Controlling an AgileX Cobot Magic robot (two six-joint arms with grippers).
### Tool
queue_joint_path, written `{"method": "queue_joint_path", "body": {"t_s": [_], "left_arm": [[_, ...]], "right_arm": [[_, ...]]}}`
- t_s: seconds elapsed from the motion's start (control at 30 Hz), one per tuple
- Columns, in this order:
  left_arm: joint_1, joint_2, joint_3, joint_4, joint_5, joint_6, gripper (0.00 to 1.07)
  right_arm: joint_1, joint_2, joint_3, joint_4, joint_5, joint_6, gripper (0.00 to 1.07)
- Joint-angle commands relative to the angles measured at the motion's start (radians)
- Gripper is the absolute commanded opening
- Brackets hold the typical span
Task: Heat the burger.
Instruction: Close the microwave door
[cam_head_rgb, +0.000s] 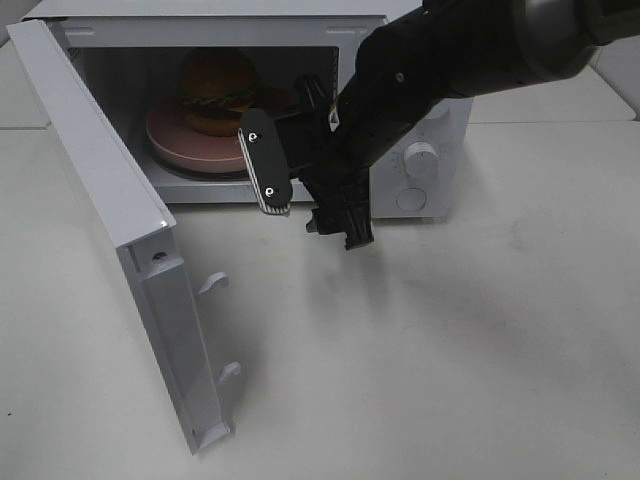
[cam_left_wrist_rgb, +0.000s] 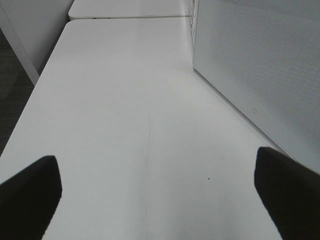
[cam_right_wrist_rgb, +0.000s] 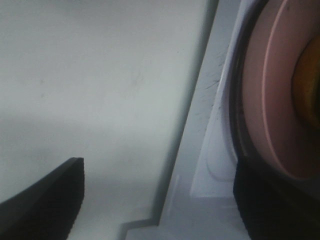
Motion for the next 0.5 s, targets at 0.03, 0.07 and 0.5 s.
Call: {"method": "queue_joint_path", "body": {"t_s": [0.03,0.07,0.5], "left_arm": [[-0.005,-0.019,0.003,0.002,-0.014,-0.001,1.03],[-0.005,-0.019,0.003,0.002,-0.014,-0.001,1.03],[-0.005,-0.019,0.003,0.002,-0.014,-0.001,1.03]], "right_arm": [[0.000,-0.061,0.073,-0.057,0.001,0.076,0.77],[0.000,-0.061,0.073,-0.057,0.001,0.076,0.77],[0.000,-0.297,0.311,-0.102,0.003,0.256,0.76]]}}
